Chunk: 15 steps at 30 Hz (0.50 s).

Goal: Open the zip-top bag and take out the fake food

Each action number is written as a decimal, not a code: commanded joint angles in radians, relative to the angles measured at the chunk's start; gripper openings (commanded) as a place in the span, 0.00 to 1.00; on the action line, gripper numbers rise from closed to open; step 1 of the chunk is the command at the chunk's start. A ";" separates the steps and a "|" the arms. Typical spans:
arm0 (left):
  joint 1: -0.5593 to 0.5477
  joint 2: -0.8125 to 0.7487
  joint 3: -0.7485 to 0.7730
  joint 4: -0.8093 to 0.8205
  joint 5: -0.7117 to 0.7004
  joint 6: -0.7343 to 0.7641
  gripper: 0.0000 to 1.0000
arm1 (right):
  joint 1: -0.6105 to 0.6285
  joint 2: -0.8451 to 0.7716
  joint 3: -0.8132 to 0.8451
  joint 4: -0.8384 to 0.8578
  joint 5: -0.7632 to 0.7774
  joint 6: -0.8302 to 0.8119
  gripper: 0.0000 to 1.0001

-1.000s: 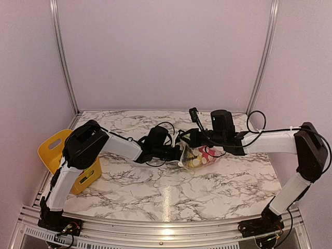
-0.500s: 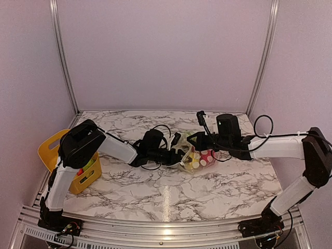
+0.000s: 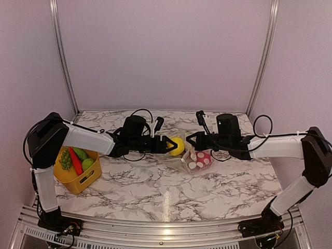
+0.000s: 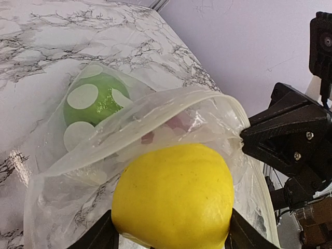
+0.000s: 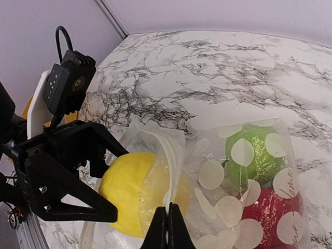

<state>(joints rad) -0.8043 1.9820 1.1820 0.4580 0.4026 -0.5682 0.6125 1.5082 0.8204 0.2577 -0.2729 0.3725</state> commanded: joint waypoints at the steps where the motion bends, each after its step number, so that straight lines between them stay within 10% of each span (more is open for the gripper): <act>1: 0.013 -0.092 -0.041 -0.032 -0.025 0.033 0.60 | -0.007 0.031 0.036 0.027 -0.028 0.005 0.00; 15: 0.198 -0.621 -0.335 -0.387 -0.250 0.009 0.59 | -0.009 0.059 0.074 0.034 -0.053 -0.020 0.00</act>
<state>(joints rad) -0.6617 1.4784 0.8944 0.2798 0.2546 -0.5579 0.6121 1.5475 0.8593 0.2760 -0.3088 0.3656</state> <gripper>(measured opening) 0.661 0.004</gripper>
